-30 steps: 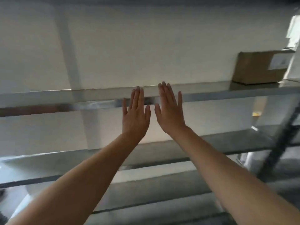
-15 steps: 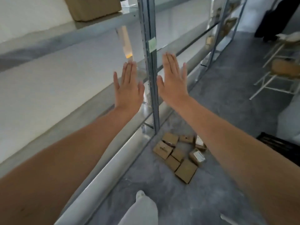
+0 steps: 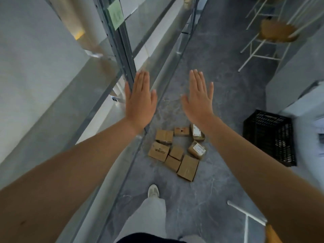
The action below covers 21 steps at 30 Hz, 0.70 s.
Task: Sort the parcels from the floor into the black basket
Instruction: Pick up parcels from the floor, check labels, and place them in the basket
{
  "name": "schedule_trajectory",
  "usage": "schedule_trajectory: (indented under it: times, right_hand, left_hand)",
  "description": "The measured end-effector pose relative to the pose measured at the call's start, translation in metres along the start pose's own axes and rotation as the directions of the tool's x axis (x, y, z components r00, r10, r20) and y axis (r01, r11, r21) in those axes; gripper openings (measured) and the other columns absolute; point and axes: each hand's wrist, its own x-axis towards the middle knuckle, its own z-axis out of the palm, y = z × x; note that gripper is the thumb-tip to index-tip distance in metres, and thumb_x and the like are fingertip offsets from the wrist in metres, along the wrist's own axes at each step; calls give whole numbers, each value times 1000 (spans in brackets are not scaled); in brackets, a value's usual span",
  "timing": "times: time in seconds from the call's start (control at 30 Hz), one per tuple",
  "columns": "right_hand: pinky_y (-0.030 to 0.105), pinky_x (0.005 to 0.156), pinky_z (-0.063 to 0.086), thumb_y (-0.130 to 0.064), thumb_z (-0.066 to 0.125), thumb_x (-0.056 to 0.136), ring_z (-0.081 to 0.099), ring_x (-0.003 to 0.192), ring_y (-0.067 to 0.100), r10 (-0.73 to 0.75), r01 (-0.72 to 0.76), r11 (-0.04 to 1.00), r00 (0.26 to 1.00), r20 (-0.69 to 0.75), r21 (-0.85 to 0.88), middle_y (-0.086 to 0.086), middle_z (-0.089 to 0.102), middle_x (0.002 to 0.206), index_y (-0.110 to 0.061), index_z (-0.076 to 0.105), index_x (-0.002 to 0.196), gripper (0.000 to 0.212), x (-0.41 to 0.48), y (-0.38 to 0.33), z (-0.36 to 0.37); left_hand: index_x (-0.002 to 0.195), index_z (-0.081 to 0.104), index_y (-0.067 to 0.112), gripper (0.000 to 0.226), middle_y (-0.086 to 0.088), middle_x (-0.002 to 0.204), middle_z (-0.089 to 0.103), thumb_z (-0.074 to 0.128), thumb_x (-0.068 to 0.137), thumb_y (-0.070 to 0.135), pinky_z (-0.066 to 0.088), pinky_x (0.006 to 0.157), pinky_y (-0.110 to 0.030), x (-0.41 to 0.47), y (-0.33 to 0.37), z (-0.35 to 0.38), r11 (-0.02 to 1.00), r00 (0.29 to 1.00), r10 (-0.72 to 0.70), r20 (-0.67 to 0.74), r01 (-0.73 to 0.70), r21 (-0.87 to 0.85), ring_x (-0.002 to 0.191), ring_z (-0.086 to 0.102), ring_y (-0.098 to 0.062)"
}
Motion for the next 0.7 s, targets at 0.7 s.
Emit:
schedule_trajectory:
  times: [0.7]
  right_hand:
    - [46, 122, -3, -20, 45, 99, -2, 152, 15, 547, -556, 823, 722, 424, -117, 2, 8, 165, -14, 9, 157, 69, -24, 221, 267]
  left_hand:
    - [152, 28, 7, 51, -13, 156, 32, 36, 104, 22, 26, 118, -37, -2, -59, 349, 954, 820, -113, 562, 248, -171, 144, 30, -25]
